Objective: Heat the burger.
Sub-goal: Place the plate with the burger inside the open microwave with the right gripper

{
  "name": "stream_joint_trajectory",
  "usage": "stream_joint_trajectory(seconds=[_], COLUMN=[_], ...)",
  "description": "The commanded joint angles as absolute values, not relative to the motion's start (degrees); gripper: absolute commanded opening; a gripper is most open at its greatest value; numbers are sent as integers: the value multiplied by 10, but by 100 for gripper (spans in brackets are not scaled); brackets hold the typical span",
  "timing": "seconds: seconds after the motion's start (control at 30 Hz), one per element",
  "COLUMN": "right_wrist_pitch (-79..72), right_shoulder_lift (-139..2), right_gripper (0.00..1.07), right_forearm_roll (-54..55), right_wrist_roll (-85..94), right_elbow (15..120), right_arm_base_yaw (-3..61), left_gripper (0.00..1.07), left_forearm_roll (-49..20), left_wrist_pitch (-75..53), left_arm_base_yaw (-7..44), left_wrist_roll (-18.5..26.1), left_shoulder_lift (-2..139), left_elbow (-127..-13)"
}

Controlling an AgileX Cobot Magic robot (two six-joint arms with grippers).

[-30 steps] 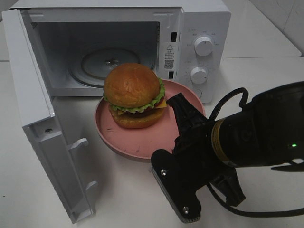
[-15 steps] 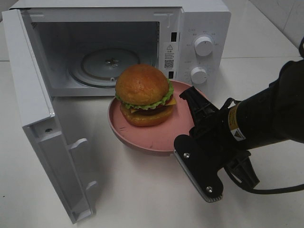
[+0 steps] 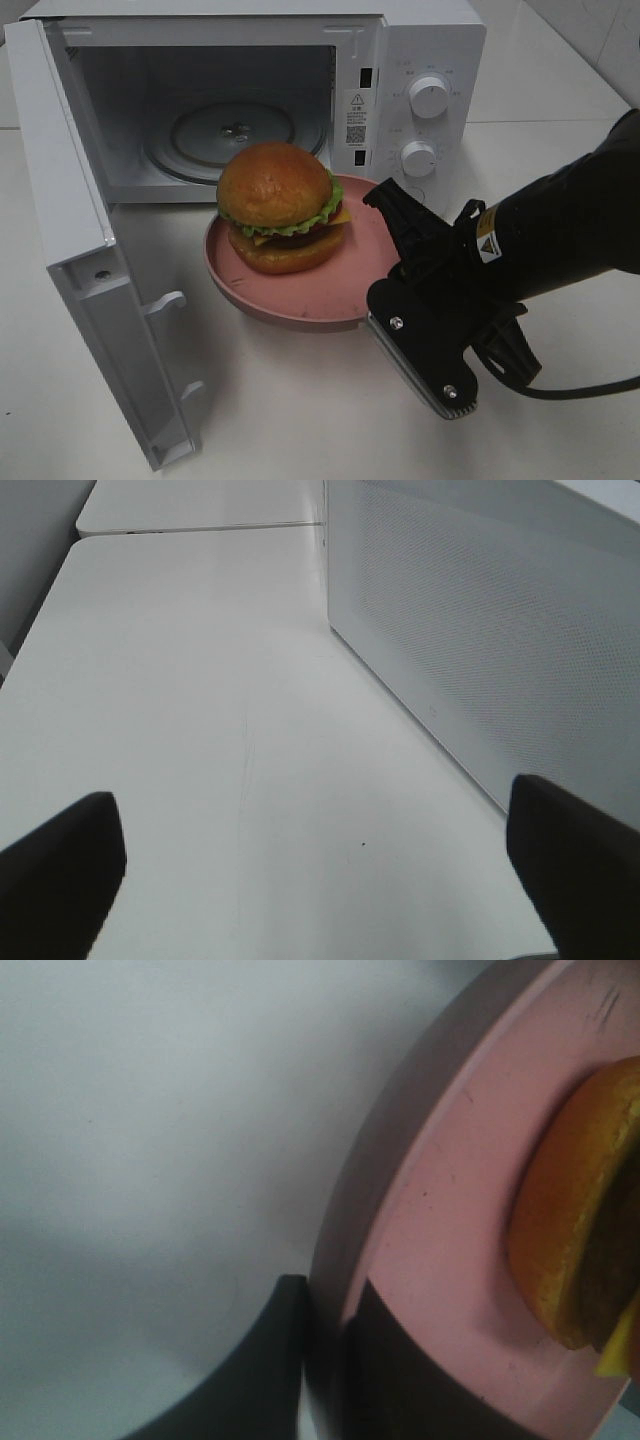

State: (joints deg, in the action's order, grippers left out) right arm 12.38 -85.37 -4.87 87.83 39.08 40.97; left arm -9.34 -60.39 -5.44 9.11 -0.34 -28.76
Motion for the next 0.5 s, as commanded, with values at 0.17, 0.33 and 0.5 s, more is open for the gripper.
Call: stream_joint_trajectory(seconds=[0.17,0.33,0.5], right_wrist_pitch=[121,124,125], right_shoulder_lift=[-874,-892,-907], right_gripper=[0,0,0], right_forearm_roll=[-43,-42,-42], right_wrist_roll=[886,886,886], right_elbow=[433,464,493], right_arm_base_yaw=[407,407,407], left_gripper=[98,98,98], left_forearm_roll=[-95,-95,-95], left_wrist_pitch=[-596,-596,-596], left_arm_base_yaw=[-52,-52,-52], left_wrist_roll=[89,89,89], left_shoulder_lift=[-15,-15,-15], left_elbow=[-285,-285,-285])
